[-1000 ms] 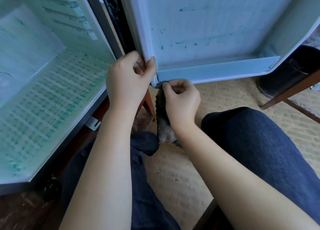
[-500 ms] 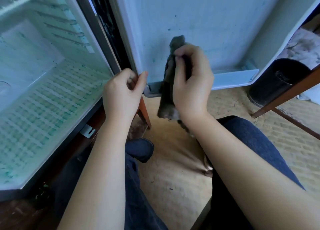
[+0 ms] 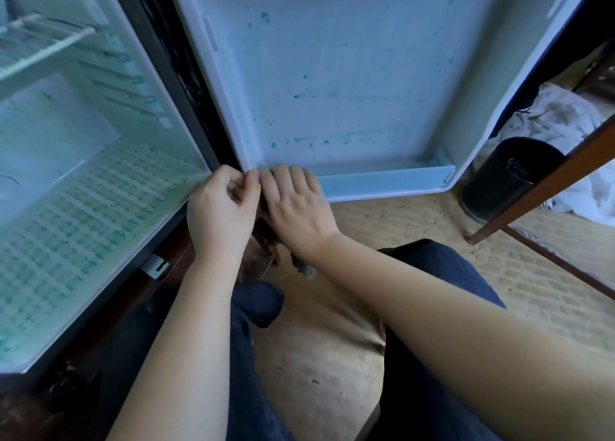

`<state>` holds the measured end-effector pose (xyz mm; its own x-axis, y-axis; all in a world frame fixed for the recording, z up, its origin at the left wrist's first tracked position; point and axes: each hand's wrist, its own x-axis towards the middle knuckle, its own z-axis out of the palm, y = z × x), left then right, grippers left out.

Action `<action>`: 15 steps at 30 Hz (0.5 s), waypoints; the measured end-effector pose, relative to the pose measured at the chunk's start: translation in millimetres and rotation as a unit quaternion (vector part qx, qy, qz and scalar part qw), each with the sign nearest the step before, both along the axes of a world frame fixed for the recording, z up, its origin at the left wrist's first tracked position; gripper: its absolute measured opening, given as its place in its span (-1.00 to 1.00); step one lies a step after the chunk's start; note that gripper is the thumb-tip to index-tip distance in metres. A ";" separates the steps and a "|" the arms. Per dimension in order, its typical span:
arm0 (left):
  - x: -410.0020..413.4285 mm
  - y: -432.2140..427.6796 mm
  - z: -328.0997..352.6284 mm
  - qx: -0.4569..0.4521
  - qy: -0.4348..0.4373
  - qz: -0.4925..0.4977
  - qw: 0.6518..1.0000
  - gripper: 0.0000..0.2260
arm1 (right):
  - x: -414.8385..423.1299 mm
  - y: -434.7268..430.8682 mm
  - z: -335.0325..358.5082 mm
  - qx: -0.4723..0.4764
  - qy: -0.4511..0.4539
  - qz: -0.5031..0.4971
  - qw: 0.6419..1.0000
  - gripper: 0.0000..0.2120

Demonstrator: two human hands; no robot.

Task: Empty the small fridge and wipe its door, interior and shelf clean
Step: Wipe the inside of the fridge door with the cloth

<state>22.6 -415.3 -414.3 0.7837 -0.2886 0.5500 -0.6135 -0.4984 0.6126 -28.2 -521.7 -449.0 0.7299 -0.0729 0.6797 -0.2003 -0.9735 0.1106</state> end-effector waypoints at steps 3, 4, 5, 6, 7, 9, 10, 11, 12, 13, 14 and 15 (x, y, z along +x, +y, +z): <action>-8.4 -4.2 5.1 0.005 -0.030 0.009 0.999 -0.73 | -24.7 -42.2 4.2 -0.019 0.028 0.035 0.999 -0.54; -13.8 -7.2 8.9 0.010 -0.052 0.003 0.999 -0.75 | -35.7 -60.0 5.2 -0.020 0.038 0.028 0.999 -0.51; -20.8 -12.0 12.9 0.017 -0.080 -0.013 0.997 -0.79 | -48.3 -78.9 5.8 -0.021 0.043 0.017 0.999 -0.51; -27.5 -18.5 16.2 0.026 -0.112 -0.038 0.993 -0.83 | -61.6 -98.5 6.4 -0.022 0.043 0.003 0.999 -0.54; -33.4 -26.7 18.0 0.045 -0.139 -0.068 0.987 -0.86 | -75.2 -118.7 6.5 -0.023 0.038 -0.010 0.999 -0.60; -40.3 -47.1 17.0 0.106 -0.163 -0.123 0.973 -0.78 | -101.3 -155.0 10.2 -0.026 0.042 -0.026 0.998 -0.68; -41.7 -56.7 13.8 0.132 -0.155 -0.140 0.969 -0.73 | -111.6 -167.4 13.2 -0.032 0.056 -0.026 0.998 -0.70; -42.7 -64.7 9.0 0.153 -0.143 -0.147 0.967 -0.71 | -119.1 -175.5 15.0 -0.044 0.067 -0.023 0.997 -0.71; -43.6 -70.4 2.2 0.168 -0.134 -0.142 0.966 -0.72 | -122.6 -178.9 15.0 -0.051 0.072 -0.020 0.996 -0.71; -45.0 -74.0 -5.6 0.180 -0.133 -0.127 0.966 -0.75 | -123.7 -178.2 14.2 -0.049 0.068 -0.024 0.996 -0.70; -46.0 -75.9 -13.3 0.187 -0.139 -0.109 0.966 -0.78 | -122.7 -174.4 12.8 -0.037 0.056 -0.037 0.997 -0.71; -46.8 -76.6 -19.4 0.183 -0.144 -0.095 0.968 -0.81 | -120.6 -168.6 11.3 -0.019 0.040 -0.056 0.997 -0.72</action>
